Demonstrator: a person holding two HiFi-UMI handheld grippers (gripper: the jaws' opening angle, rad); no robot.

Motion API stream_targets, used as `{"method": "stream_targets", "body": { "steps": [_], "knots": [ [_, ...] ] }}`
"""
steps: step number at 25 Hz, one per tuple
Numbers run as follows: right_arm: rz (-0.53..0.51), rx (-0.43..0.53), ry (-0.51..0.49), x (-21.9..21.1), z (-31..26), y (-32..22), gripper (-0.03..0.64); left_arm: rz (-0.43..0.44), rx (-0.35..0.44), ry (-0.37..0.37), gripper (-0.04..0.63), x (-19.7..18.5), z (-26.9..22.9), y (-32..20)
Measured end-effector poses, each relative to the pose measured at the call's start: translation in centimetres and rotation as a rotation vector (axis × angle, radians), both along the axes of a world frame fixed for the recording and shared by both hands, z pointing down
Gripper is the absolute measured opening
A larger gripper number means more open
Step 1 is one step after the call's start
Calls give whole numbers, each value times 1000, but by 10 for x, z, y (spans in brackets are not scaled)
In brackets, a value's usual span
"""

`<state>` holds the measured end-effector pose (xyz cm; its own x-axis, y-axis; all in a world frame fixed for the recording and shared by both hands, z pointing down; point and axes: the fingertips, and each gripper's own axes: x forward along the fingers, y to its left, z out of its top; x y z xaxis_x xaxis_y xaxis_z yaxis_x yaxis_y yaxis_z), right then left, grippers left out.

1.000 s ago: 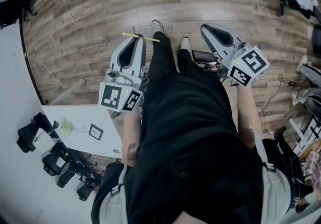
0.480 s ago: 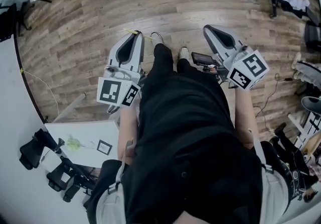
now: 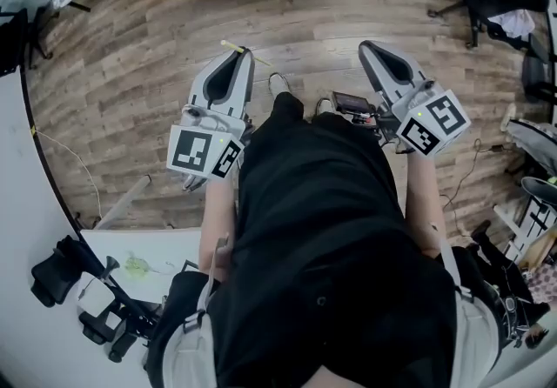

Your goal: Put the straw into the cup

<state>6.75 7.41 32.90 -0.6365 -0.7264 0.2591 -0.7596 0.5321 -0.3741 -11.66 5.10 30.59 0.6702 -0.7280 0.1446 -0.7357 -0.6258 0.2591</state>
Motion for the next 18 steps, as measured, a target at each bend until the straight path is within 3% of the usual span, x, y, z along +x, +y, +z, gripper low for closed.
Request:
{"method": "stream_targets", "body": {
  "steps": [11,18],
  "knots": [
    [57,13,22,-38,-3,-44,18,55,-8,1,34,-39,6,-39],
    [55,0,28,-48,-5,-56,18,36,-17,6,34,-56,8,-58]
  ]
}}
